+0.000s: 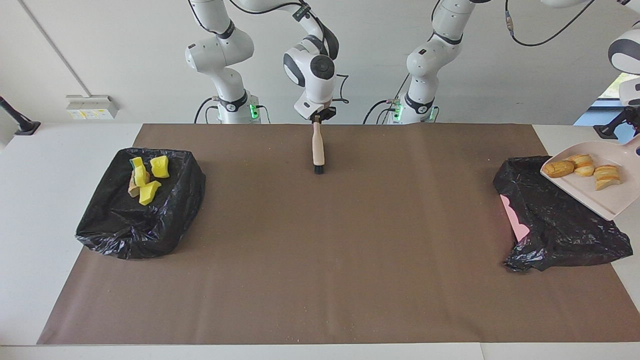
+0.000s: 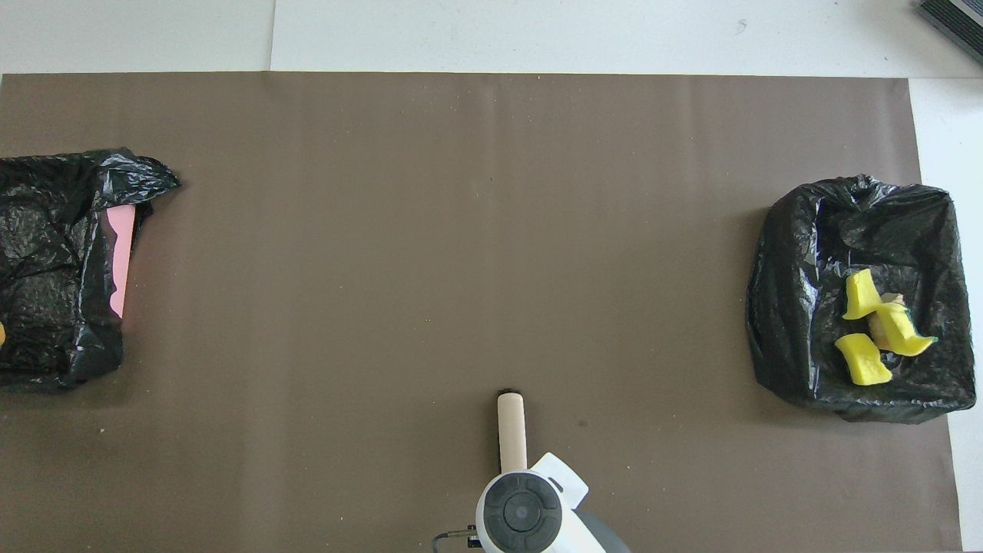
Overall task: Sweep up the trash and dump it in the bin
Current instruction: 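Carry the dustpan to the black bag with the left gripper and tip it, then bring the empty dustpan back while the right gripper sets the brush down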
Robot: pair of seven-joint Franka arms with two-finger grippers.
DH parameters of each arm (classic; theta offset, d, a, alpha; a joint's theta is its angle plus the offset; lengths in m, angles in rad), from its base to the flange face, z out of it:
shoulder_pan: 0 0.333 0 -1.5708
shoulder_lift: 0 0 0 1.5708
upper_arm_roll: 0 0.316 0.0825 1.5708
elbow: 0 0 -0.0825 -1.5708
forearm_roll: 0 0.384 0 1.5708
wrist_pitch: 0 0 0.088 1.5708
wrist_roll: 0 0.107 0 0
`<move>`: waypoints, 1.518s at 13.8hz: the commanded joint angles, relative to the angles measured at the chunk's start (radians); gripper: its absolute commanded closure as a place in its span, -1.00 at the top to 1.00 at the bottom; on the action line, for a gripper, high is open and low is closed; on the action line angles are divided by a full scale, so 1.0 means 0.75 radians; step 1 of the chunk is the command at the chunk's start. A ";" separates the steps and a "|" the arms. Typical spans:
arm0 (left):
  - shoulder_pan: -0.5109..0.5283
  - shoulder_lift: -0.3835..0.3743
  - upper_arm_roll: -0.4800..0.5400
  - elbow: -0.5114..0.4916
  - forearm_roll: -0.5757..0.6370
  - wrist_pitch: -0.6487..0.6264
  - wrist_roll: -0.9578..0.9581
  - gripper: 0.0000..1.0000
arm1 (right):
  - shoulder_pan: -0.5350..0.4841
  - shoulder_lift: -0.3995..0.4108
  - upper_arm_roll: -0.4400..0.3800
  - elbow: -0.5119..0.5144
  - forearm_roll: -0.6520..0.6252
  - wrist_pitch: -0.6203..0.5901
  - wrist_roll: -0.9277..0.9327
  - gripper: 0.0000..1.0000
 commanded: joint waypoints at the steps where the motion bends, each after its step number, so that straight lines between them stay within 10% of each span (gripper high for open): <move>1: -0.045 0.016 0.008 0.047 0.141 -0.036 0.022 -1.00 | 0.002 0.004 -0.004 0.007 -0.023 0.027 0.053 -1.00; 3: -0.072 0.016 0.010 0.059 0.202 -0.079 0.022 -1.00 | 0.002 0.020 -0.004 0.007 -0.021 0.037 0.055 -1.00; 4: -0.072 0.016 0.010 0.077 0.219 -0.089 0.022 -1.00 | -0.004 0.026 -0.004 0.011 -0.021 0.037 0.055 -0.67; 5: -0.072 0.014 0.010 0.089 0.235 -0.105 0.024 -1.00 | -0.010 0.040 -0.004 0.031 -0.021 0.025 0.049 0.37; 6: -0.070 0.012 0.010 0.108 0.257 -0.132 0.026 -1.00 | -0.016 0.037 -0.006 0.064 -0.021 0.007 0.041 0.99; 11: -0.082 -0.045 -0.015 0.186 0.225 -0.363 0.037 -1.00 | -0.147 -0.006 -0.020 0.250 -0.035 -0.092 0.006 1.00; 15: -0.131 -0.104 -0.021 0.145 -0.098 -0.555 -0.059 -1.00 | -0.257 -0.062 -0.022 0.365 -0.050 -0.169 -0.035 1.00; 21: -0.397 -0.254 -0.021 -0.205 -0.345 -0.466 -0.791 -1.00 | -0.425 -0.119 -0.027 0.524 -0.115 -0.274 -0.090 1.00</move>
